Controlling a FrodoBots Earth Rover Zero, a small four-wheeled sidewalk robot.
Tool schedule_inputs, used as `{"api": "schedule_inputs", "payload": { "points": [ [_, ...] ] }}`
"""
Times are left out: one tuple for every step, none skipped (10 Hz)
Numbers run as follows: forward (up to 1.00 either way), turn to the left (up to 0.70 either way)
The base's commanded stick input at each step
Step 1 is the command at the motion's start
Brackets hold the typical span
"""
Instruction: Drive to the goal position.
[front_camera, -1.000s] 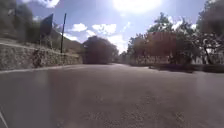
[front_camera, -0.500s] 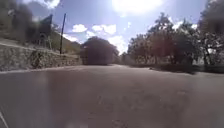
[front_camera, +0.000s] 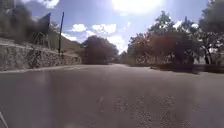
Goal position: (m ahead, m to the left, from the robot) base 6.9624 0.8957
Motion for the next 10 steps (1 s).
{"api": "schedule_inputs", "payload": {
  "points": [
    [0.50, 0.00],
    [0.50, 0.00],
    [0.50, 0.00],
    [0.50, 0.00],
    [0.50, 0.00],
    [0.50, 0.00],
    [0.50, 0.00],
    [0.50, 0.00],
    [0.50, 0.00],
    [0.50, 0.00]
  ]
}}
